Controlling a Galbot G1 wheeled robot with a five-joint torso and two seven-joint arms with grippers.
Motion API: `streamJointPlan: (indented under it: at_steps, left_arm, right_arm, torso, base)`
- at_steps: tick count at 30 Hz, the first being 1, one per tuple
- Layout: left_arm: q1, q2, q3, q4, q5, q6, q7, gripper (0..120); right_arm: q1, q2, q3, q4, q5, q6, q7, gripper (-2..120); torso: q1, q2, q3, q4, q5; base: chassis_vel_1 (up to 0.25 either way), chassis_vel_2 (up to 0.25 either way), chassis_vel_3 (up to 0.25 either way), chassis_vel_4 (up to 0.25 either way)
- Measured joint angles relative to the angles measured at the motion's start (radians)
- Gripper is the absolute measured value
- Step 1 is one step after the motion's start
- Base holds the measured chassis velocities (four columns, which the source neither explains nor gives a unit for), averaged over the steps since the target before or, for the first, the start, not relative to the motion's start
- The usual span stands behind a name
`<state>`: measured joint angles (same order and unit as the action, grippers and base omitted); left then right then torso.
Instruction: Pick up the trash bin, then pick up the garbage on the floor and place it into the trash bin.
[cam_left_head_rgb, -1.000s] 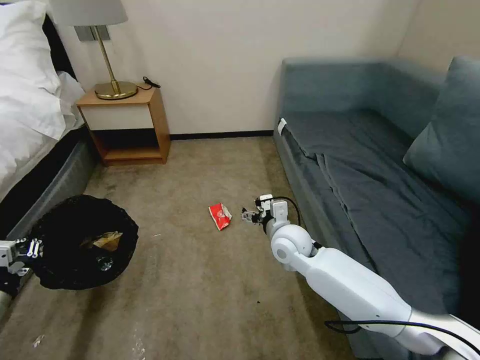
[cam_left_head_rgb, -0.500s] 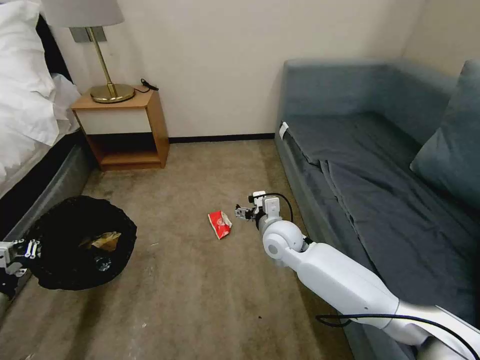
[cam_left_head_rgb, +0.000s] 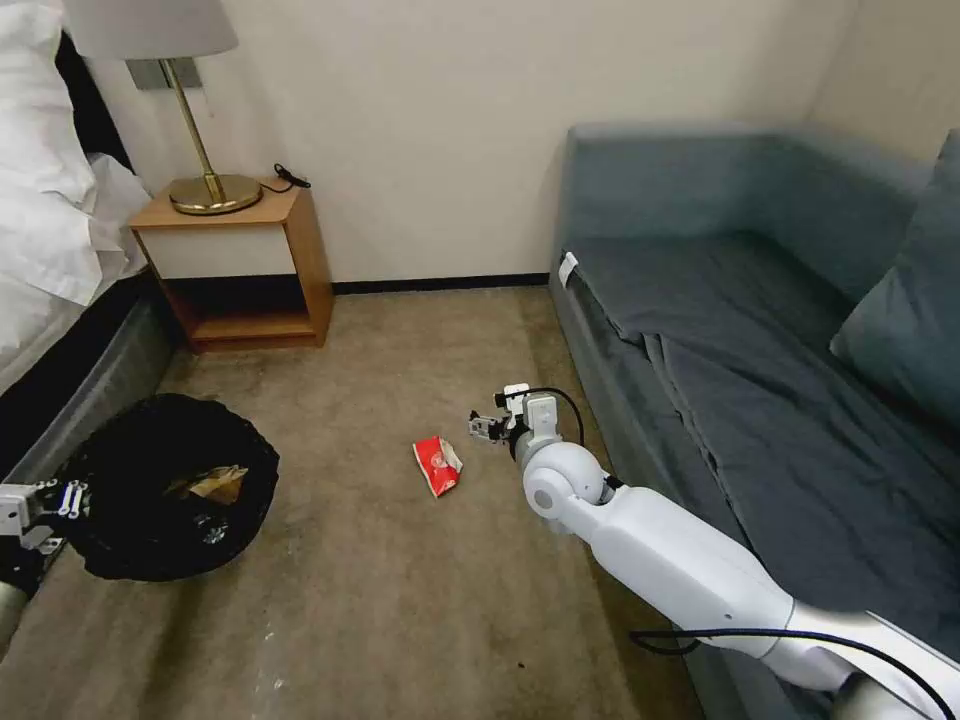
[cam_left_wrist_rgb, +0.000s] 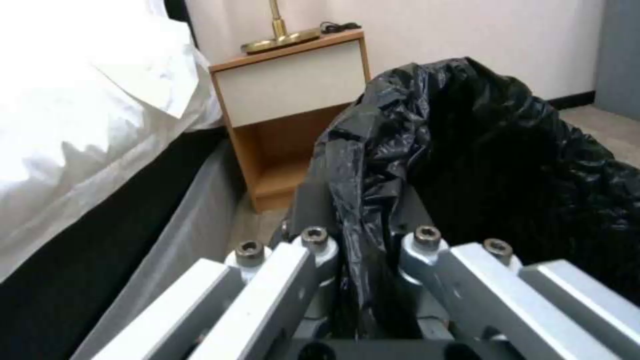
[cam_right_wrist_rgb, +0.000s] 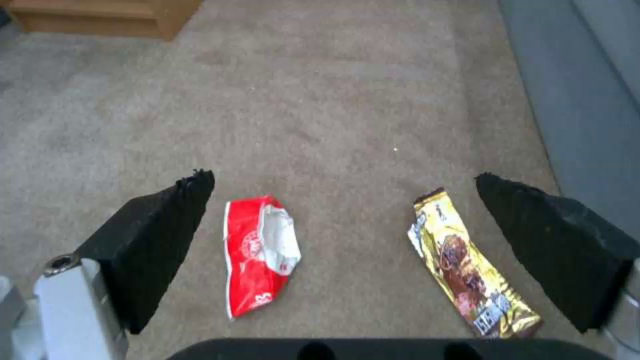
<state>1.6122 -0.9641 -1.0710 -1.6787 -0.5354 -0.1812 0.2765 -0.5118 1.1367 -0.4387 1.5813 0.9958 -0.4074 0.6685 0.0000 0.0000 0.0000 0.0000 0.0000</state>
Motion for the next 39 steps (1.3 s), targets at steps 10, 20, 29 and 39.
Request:
streamJointPlan:
  at_steps: [10, 20, 29, 39]
  left_arm:
    - [0.012, -0.013, -0.002, 0.002, 0.004, -0.014, 0.005, 7]
    - [0.016, -0.022, -0.001, -0.006, 0.006, -0.015, 0.009, 7]
    - [0.028, -0.017, -0.016, -0.005, 0.000, -0.018, 0.010, 7]
    - [0.046, -0.015, -0.027, -0.021, -0.025, -0.018, 0.010, 7]
  right_arm:
    - [-0.010, 0.008, -0.002, 0.000, -0.007, 0.005, -0.007, 100]
    - [-0.016, 0.013, -0.006, -0.006, -0.016, 0.006, -0.010, 100]
    - [-0.014, 0.020, -0.011, -0.009, -0.016, 0.006, -0.011, 100]
    - [-0.019, 0.035, -0.011, -0.012, -0.020, 0.006, -0.011, 100]
  torso:
    - [0.000, 0.000, 0.000, -0.0001, 0.0000]
    - [0.000, 0.000, 0.000, -0.0001, -0.0001]
    - [0.000, 0.000, 0.000, 0.0001, 0.0000]
    - [0.000, 0.000, 0.000, 0.0000, 0.0000]
  base:
    - [-0.083, 0.075, 0.080, -0.079]
    - [-0.081, 0.082, 0.079, -0.075]
    - [-0.086, 0.087, 0.090, -0.089]
    - [-0.088, 0.089, 0.086, -0.084]
